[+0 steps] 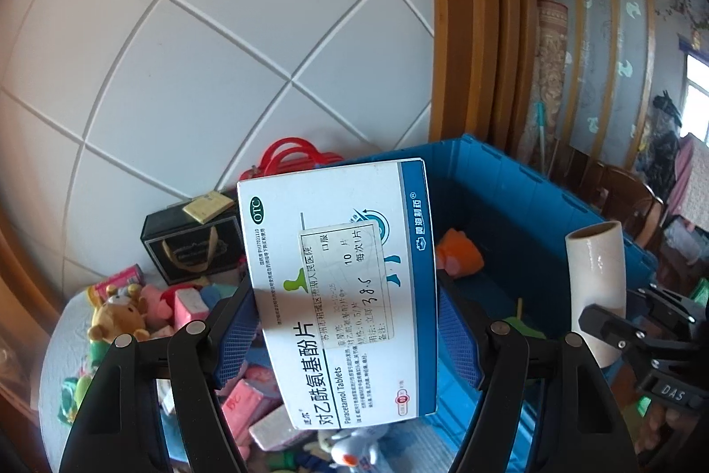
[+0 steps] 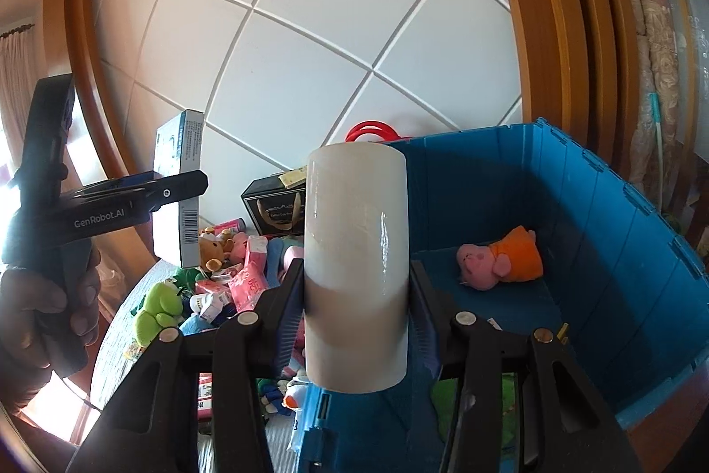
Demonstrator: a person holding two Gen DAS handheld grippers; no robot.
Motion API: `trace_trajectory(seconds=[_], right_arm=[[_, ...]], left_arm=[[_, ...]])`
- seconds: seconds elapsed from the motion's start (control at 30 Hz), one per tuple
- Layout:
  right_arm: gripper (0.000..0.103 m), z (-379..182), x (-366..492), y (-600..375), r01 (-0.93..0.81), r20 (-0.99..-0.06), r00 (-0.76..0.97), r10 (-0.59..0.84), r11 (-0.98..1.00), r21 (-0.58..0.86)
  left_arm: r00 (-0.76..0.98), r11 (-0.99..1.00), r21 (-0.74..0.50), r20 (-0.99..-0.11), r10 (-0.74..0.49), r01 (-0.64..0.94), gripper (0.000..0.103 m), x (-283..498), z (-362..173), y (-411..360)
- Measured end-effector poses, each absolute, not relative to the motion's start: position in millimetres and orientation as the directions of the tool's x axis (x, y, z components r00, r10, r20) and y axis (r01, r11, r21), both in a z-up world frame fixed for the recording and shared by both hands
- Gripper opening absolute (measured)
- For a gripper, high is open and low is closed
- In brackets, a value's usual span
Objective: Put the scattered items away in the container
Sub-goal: 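Lift the medicine box and paper tube and carry both toward the blue bin, then hold the medicine box and paper tube over the bin opening with both tools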
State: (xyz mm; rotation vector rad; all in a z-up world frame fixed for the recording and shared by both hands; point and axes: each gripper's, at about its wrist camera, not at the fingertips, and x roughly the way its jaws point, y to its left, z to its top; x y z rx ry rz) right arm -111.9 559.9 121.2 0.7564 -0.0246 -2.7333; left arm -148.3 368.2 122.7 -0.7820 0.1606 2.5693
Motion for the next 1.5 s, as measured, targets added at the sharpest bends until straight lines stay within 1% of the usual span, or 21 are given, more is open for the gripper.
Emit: trace_trajectory(seconds=[0.27,0.63,0.93,1.33,1.5], right_arm=[[0.044,129,-107,589,0.213,-0.503,-0.835,-0.222,-0.974,0.078],[0.044,136,-100,612,0.144,-0.505,-0.849,-0.155,-0.988,0.06],[0.044,139,-107,623,0.1,-0.511,-0.852,-0.115,-0.993,0.057],[0.044,142,-125,636,0.056,-0.51,-0.857,-0.075,-0.997,0.053],[0.044,146,-133,644,0.038,-0.508,-0.859,-0.06,-0.998,0.054]], left_arm=[[-0.71,-0.841,-0.018,-0.527,0.468,-0.541,0.073,-147,137,419],[-0.664,-0.785,-0.018,-0.521,0.536,-0.619,0.073,-153,147,470],[-0.632,-0.749,-0.008,-0.53,0.565,-0.663,0.073,-160,149,502],[-0.607,-0.73,-0.019,-0.542,0.581,-0.683,0.073,-179,142,518],[-0.6,-0.72,-0.024,-0.533,0.596,-0.694,0.073,-185,147,527]])
